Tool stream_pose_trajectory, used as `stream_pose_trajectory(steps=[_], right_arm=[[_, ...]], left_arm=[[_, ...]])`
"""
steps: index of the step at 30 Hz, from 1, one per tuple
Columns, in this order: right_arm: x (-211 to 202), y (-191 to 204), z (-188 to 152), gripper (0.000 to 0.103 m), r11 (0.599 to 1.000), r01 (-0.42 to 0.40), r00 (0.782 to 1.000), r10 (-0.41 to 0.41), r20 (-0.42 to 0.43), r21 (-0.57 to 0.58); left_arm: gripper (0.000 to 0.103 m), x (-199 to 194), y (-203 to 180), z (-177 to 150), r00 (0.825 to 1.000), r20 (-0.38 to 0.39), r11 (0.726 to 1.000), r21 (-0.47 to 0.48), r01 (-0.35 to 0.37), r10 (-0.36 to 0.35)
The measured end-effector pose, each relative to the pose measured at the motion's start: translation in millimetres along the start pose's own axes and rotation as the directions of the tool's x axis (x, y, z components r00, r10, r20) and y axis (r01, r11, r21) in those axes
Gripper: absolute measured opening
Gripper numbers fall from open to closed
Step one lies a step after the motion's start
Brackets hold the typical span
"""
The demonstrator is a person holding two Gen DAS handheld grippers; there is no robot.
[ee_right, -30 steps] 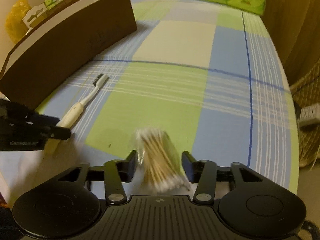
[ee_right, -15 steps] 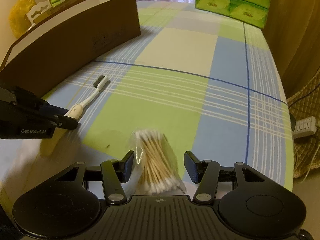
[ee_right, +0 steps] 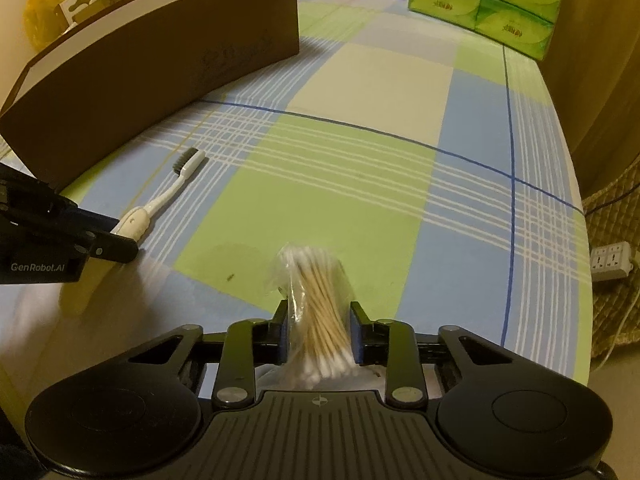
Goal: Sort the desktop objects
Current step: 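Lift and carry the toothbrush and swab bag over the cardboard box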
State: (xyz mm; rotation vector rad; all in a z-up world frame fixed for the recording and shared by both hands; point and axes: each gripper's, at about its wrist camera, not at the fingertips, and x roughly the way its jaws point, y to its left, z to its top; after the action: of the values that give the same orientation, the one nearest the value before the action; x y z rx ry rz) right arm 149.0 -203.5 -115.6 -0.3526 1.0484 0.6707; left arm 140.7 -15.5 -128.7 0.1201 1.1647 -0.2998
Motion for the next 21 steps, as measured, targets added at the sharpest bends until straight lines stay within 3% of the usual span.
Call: stream_pose_trajectory(steps=[9,21], right_arm=[[-12.9,7.6,-0.8,0.023,0.998,-0.052,0.999,0.052,0.002,0.041],[-42.1,24.0,21.6,0.023,0.988,-0.139,0.989,0.135,0.064,0.061]], left_arm=[[0.016,-12.8,5.3,-9.9,0.999,0.013,0.999,-0.024,0.030,-0.030],[0.016,-67.2,9.5,-6.4,0.989,0.131,0.997,-0.025,0.073,-0.069]])
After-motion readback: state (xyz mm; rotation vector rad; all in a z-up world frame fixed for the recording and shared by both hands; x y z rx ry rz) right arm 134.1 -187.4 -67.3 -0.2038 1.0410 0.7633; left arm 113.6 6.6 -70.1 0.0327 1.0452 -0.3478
